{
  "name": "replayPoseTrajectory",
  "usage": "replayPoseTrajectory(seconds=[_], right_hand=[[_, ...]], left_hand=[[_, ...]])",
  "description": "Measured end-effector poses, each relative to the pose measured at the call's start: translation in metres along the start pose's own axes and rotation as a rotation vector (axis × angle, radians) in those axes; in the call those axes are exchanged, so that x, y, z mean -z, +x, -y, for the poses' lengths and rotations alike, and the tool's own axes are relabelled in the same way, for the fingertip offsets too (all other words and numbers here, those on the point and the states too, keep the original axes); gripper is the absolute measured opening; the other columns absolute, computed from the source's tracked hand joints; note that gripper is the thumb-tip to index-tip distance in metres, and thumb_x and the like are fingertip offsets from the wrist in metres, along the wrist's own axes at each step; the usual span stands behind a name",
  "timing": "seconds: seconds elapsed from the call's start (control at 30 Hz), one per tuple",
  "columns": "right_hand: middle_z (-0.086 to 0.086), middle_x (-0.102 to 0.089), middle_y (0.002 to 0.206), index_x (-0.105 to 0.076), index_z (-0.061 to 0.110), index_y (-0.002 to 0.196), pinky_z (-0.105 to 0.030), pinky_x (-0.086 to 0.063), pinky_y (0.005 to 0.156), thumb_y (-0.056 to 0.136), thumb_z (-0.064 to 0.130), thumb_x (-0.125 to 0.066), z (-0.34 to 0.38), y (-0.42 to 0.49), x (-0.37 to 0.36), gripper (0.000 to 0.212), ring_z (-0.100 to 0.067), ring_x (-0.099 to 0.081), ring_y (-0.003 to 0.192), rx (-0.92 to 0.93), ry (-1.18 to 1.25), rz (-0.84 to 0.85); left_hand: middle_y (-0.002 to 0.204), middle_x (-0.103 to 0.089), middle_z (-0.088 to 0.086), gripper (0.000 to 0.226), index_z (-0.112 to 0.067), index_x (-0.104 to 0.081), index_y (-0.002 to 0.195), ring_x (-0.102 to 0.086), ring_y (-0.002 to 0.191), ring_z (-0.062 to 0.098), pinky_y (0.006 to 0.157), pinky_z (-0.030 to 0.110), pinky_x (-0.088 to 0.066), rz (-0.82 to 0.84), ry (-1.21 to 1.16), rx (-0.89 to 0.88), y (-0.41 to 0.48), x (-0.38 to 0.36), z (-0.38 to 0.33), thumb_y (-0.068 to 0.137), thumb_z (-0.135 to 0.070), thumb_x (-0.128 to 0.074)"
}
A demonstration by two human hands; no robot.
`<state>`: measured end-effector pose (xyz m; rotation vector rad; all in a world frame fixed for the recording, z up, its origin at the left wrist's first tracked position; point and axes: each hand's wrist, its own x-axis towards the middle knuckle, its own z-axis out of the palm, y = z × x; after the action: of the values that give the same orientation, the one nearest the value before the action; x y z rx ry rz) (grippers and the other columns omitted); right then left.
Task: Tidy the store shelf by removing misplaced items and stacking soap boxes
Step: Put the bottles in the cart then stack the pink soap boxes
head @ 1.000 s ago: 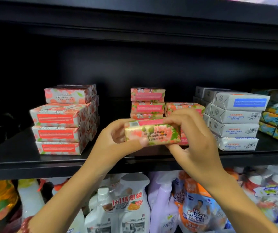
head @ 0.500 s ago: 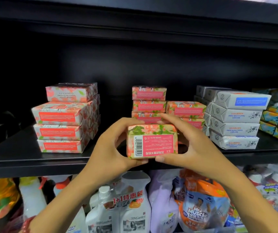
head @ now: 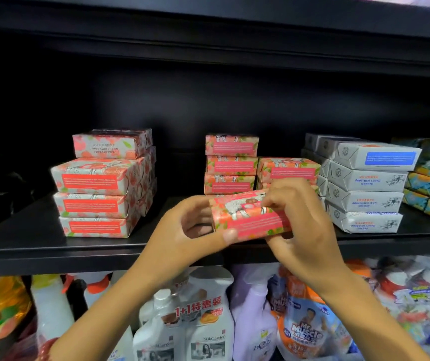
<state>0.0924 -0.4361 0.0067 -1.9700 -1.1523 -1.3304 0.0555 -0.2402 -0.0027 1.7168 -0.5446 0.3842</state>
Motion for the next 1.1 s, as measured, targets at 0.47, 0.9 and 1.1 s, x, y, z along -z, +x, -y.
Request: replayPoseTrajectory(seconds=[0.47, 0.9, 1.1], right_hand=[[0.001, -0.049, 0.129, -0.05, 0.012, 0.128, -0.016, -0.03, 0.103, 0.074, 0.046, -0.066, -0.012, 0.001, 0.013, 0.065, -0.012, -0.044, 0.121, -0.083, -0.008, 0.285], [-0.009, -0.053, 0.123, -0.051, 0.008, 0.127, -0.025, -0.031, 0.087, 0.069, 0.035, -0.079, -0.06, 0.044, 0.043, 0.07, -0.026, -0.045, 0.115, -0.42, -0.311, 0.063], [-0.007, -0.054, 0.116, -0.053, 0.01, 0.122, -0.032, -0.034, 0.082, 0.076, 0.044, -0.071, -0.073, 0.068, 0.037, 0.06, -0.024, -0.045, 0.111, -0.487, -0.401, 0.295]], left_hand=[[0.117, -0.062, -0.008, 0.064, -0.018, -0.054, 0.12, -0.058, 0.116, 0.016, 0.095, 0.023, -0.045, -0.021, 0.13, -0.28, 0.007, -0.004, 0.006, 0.063, -0.01, -0.083], [0.102, -0.062, -0.02, 0.064, -0.031, -0.064, 0.107, -0.054, 0.095, -0.001, 0.078, 0.02, -0.047, 0.037, 0.986, -0.075, 0.012, 0.01, 0.03, 0.072, -0.071, -0.029], [0.102, -0.063, -0.02, 0.066, -0.031, -0.065, 0.106, -0.054, 0.096, -0.002, 0.079, 0.02, -0.047, 0.048, 0.982, -0.063, 0.013, 0.009, 0.033, 0.072, -0.07, -0.026]])
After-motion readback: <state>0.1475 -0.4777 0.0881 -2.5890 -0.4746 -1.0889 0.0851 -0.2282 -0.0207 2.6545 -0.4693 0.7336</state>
